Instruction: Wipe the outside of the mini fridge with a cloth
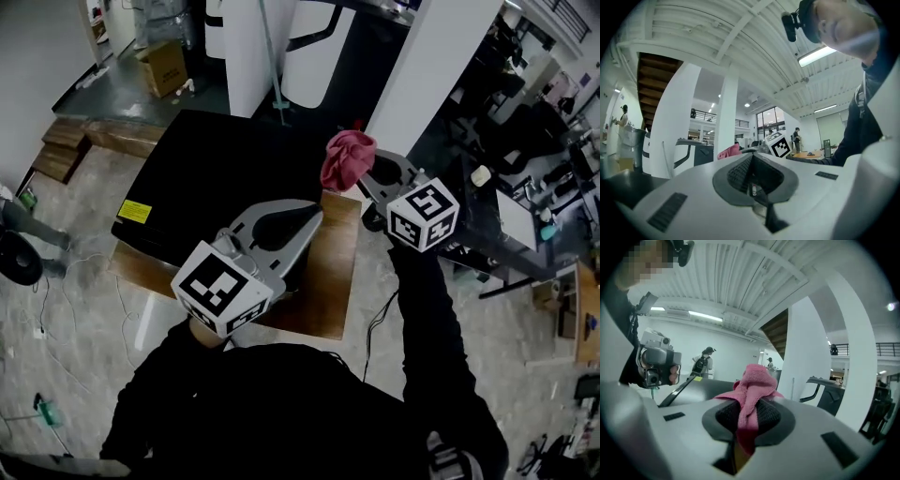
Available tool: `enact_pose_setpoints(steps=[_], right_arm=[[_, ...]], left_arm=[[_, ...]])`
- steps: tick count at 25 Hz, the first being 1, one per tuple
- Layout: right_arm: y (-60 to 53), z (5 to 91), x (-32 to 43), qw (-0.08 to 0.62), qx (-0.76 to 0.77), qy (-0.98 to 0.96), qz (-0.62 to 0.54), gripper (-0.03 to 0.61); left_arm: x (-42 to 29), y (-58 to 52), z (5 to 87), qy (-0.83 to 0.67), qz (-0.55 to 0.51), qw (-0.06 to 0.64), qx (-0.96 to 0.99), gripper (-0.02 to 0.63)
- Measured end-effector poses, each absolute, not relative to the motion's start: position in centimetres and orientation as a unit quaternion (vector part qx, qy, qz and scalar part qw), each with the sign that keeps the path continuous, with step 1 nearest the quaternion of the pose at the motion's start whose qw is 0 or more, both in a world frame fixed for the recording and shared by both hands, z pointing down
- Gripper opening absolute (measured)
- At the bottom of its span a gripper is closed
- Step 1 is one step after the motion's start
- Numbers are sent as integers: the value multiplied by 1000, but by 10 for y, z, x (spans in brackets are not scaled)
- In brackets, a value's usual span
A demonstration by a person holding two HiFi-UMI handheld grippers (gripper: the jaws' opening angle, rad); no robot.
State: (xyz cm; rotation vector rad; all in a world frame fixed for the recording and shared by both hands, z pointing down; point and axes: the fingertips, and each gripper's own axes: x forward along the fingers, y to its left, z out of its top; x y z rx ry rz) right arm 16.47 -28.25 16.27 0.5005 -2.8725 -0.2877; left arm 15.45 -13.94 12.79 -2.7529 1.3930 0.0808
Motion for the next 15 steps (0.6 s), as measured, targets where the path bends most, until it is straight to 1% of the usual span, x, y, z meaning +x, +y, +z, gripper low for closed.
enact_pose_setpoints(steps=[4,7,9,13,15], right_arm=[[-323,166,122,184,182,-960,-109,57],[-343,191,92,267,179,-939,-119,57],[-352,208,74,312,169,-928,-114,57],[-373,239,52,398,172,-894,-113,55],[-382,255,43,430,179,-879,-108,55]], left_arm=[[111,-158,121,468,24,18,-883,5],[88,-156,107,481,50,32,-875,5],[79,-154,109,478,46,38,-876,5],[62,-160,131,465,21,11,-885,5],[51,-161,139,463,9,6,-886,5]])
